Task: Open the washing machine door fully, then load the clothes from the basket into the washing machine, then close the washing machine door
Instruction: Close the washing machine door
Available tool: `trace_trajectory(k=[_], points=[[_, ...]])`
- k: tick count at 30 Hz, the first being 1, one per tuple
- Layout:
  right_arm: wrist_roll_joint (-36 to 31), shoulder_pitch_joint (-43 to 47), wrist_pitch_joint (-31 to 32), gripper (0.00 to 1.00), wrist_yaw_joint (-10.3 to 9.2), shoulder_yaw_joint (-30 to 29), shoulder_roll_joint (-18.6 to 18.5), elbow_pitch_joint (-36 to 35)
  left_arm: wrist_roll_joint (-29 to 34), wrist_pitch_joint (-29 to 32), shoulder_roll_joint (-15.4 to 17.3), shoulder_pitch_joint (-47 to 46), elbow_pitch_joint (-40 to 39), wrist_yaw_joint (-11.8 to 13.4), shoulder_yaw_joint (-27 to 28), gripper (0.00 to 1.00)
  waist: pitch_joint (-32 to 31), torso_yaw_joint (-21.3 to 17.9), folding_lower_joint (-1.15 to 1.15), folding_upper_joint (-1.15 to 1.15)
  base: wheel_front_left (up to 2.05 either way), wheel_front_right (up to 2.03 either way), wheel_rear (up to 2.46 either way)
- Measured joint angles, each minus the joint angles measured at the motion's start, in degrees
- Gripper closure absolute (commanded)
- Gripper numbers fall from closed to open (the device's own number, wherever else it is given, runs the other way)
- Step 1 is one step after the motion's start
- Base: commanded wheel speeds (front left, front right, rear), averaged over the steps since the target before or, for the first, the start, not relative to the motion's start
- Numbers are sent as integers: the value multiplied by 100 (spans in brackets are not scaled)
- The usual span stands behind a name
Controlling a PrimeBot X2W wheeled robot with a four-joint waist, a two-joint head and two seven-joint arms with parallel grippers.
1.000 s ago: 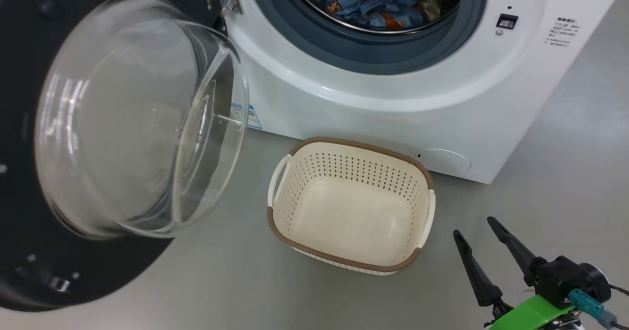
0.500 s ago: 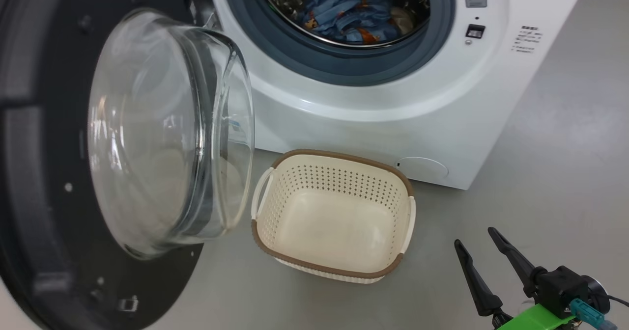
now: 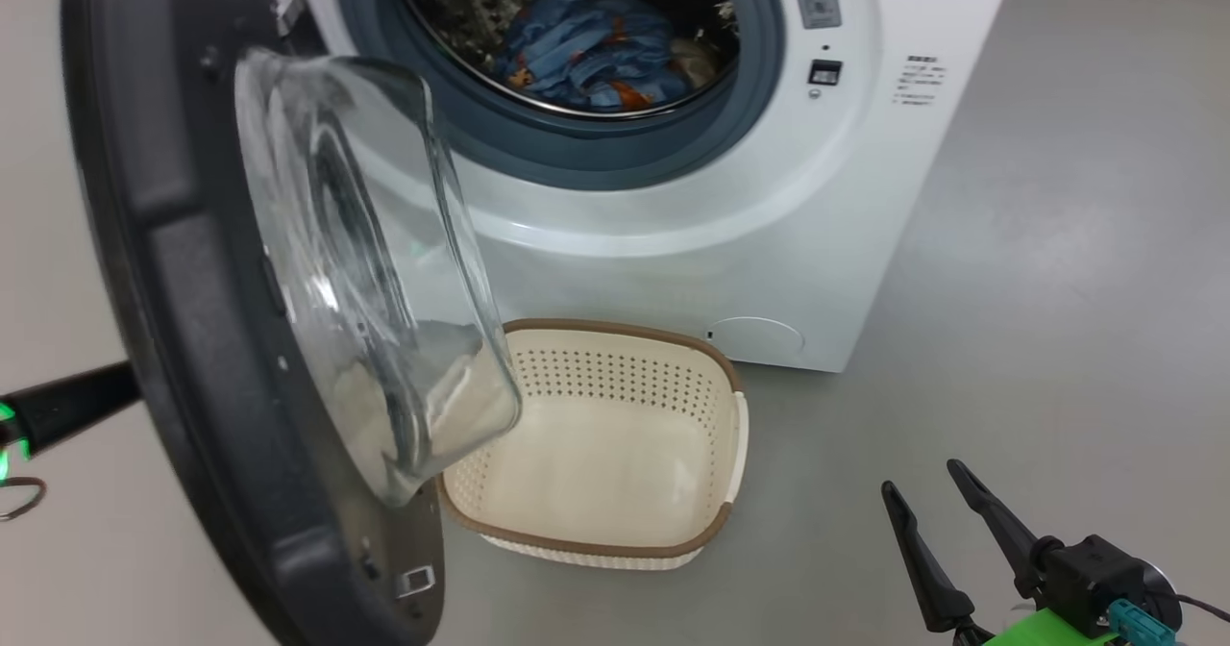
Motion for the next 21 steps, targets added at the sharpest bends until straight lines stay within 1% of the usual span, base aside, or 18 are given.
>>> trace_trajectory(k=[7, 11, 14, 15, 21], points=[[0, 1, 0, 0, 0, -83, 54, -24, 32, -4, -224, -97, -47, 0, -196, 100, 15, -327, 0, 0, 0, 0, 0], [0, 0, 0, 0, 0, -87, 120, -29, 208, -22, -330, -258, -30, 0, -321, 100, 37, -471, 0, 0, 0, 0, 0], [0, -2, 0, 0, 0, -93, 176, -29, 335, -141, -490, -514, 78, 0, -477, 100, 71, -674, 0, 0, 0, 0, 0], [0, -2, 0, 0, 0, -93, 176, -29, 335, -141, -490, -514, 78, 0, -477, 100, 71, -674, 0, 0, 0, 0, 0], [-1, -35, 0, 0, 0, -129, 235, -40, 588, -378, -722, -936, 342, -1, -645, 100, 167, -969, 0, 0, 0, 0, 0]])
